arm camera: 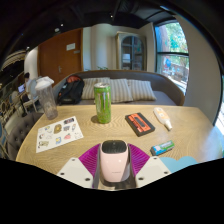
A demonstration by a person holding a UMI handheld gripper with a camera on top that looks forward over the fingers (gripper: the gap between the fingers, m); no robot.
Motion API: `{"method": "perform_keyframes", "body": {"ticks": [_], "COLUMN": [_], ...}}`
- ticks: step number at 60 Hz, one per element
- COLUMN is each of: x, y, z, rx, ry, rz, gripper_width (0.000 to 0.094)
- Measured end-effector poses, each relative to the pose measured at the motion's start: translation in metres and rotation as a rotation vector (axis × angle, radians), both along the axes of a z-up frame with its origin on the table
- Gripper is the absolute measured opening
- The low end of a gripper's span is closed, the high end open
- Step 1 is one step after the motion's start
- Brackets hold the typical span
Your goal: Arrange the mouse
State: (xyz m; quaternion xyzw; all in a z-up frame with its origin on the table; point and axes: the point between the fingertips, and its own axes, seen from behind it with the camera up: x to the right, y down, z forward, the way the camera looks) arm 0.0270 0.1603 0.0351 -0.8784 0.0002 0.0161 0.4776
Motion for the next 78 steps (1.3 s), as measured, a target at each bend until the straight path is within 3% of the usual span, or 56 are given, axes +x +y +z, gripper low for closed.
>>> {"method": "perform_keyframes", "body": {"ticks": [7,16,28,40,51,53,56,57,70,78], "x": [0.04,0.122,0.193,0.185,0.184,0.185,0.188,0.189,0.177,0.181], "y": [-0.03,-0.08,-0.103,-0.108,-0.109,-0.111,-0.118,-0.121,-0.186,-0.239], "z": [0.084,0.122,0.027,-0.043,-0.045,-0.046,-0.043,-0.041,-0.013,-0.007], "rx": [0.161,0.23,0.051,-0.06,-0.068,-0.075,-0.082,-0.08,-0.038,-0.012], "ry": [-0.015,-0.091,-0.106,-0.071,-0.011,-0.005,-0.008,-0.012,-0.007,0.008], "rz": [-0.02,-0.074,-0.167,-0.142,-0.15,-0.146,-0.142,-0.14,-0.025,-0.006], "gripper_width": [0.0411,0.0409,0.0409,0.0412,0.0545,0.0626,0.0847,0.086,0.0847,0.0848]}}
